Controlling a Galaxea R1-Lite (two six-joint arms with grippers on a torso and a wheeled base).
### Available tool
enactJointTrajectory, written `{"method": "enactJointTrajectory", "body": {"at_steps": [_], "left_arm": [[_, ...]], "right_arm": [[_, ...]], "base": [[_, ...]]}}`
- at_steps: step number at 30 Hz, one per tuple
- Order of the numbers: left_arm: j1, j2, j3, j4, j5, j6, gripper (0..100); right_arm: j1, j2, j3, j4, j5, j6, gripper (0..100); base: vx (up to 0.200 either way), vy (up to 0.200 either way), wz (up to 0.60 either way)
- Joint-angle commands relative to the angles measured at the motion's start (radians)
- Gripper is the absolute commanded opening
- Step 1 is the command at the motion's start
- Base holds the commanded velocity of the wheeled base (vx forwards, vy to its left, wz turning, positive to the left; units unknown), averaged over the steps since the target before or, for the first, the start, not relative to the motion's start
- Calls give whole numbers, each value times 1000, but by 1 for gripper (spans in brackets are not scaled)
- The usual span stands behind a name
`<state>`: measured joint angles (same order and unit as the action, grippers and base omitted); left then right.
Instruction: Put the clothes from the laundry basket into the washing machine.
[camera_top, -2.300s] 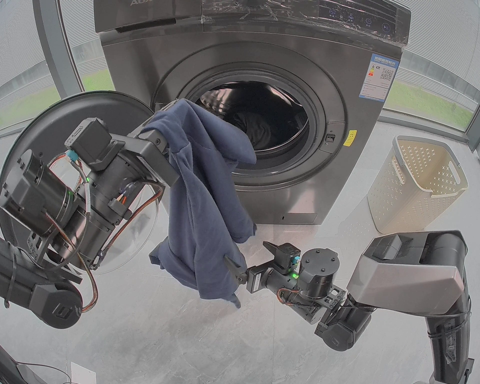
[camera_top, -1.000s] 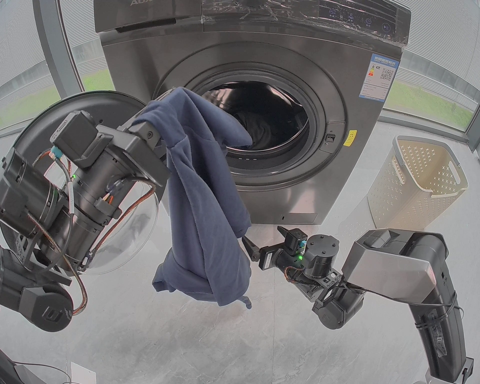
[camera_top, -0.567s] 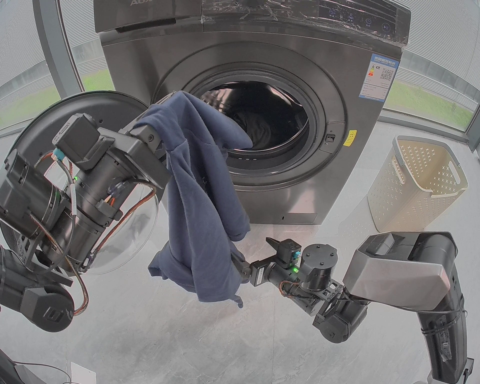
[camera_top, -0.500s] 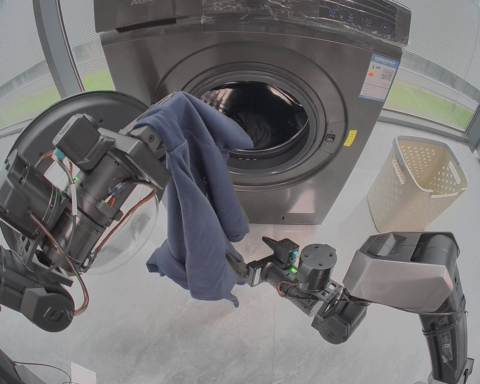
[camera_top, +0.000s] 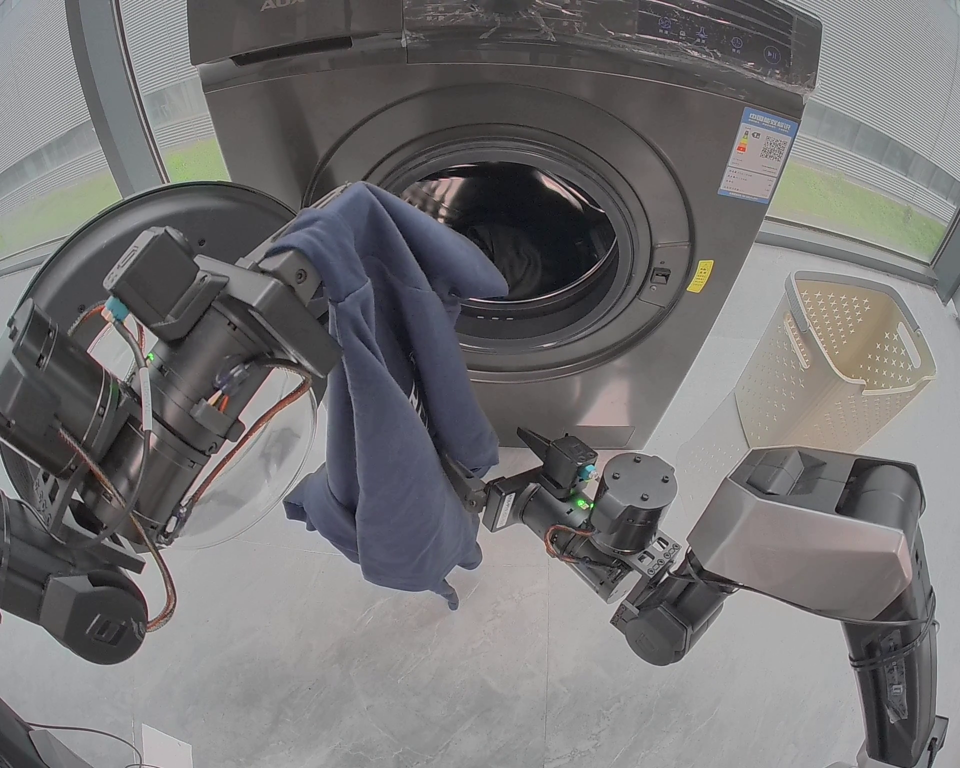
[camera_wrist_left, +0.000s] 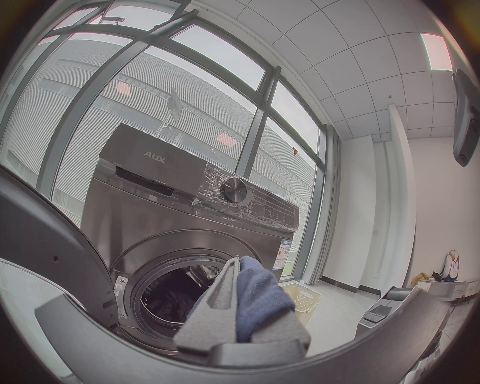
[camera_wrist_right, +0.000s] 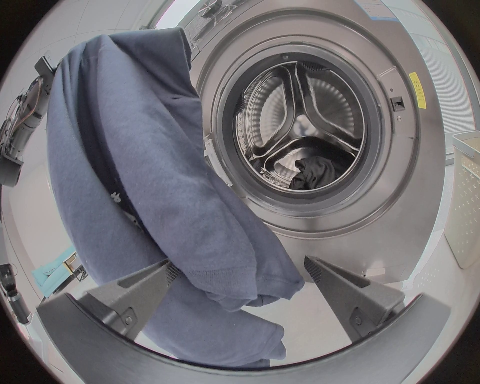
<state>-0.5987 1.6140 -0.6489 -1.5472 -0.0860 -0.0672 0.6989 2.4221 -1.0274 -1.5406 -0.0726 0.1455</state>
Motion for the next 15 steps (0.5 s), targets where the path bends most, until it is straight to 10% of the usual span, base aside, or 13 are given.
{"method": "enactJointTrajectory", "body": {"at_steps": [1,7,8,15], "left_arm": [[-1,1,2,1,0,0,0],[0,0,3,-1,0,0,0],[0,0,3,-1,0,0,0],[0,4,5,-1,0,0,0]], "right_arm": [[1,23,-52,1,20,-1,100],[-7,78,-117,-1,68,-6,100],[-7,78,-118,-1,69,-4,0],[-13,22,-103,-3,66,3,0]], "base": [[0,0,0],[0,0,0],[0,0,0],[0,0,0]]}}
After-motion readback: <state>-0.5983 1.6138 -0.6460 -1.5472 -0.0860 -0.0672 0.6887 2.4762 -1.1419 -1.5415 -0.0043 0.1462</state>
